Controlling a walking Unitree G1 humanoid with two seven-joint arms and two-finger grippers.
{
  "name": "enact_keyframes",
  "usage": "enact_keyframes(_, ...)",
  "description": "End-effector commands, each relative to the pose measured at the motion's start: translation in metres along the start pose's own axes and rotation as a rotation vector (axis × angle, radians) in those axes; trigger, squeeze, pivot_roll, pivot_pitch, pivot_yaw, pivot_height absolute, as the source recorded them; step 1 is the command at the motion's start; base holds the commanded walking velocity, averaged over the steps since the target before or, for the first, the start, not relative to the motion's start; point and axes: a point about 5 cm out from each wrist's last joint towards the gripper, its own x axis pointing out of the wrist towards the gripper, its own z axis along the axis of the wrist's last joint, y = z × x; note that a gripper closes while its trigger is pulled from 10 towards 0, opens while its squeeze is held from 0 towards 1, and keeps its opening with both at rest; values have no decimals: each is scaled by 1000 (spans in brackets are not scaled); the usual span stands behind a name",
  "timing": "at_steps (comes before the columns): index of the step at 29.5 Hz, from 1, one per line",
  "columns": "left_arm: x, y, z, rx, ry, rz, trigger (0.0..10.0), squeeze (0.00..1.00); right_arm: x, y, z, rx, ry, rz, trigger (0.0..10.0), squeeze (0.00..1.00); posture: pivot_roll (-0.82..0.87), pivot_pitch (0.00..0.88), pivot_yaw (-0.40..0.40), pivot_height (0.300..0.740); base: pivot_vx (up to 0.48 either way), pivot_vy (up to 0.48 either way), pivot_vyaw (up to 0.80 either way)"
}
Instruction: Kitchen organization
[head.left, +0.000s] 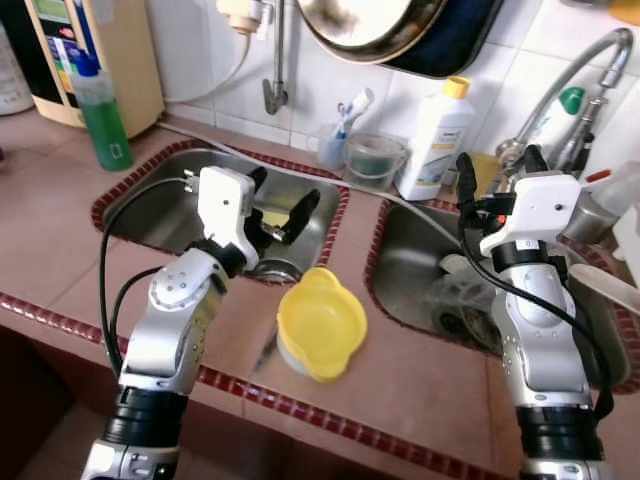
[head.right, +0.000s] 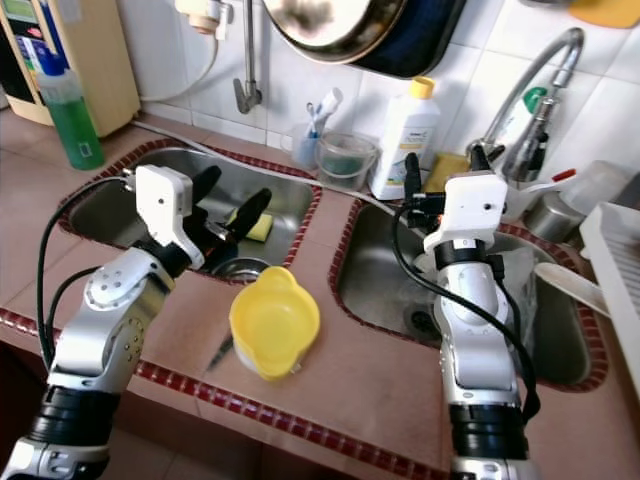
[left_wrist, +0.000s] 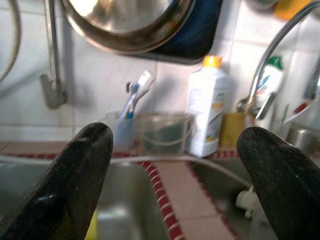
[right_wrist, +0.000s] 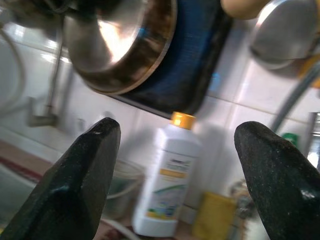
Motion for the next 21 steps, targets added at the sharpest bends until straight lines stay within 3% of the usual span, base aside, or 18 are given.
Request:
enact_keyframes(1, -1, -6, 2, 5, 2, -30, 10000, 0, -8, -4, -4, 14, 28, -5, 10000, 0, 0, 0, -83, 740, 0, 0, 0)
enact_keyframes(8, -9, -9, -4, -29, 37, -33, 10000, 0, -27, 3, -13, 32, 86, 16, 10000, 0, -8, 28, -78, 740, 0, 0, 0)
enact_keyframes(21, -20, -16, -8, -45, 120, -91, 10000, 0, -43, 16, -18, 64, 144, 101, 10000, 0, -17, 46, -73, 740, 0, 0, 0)
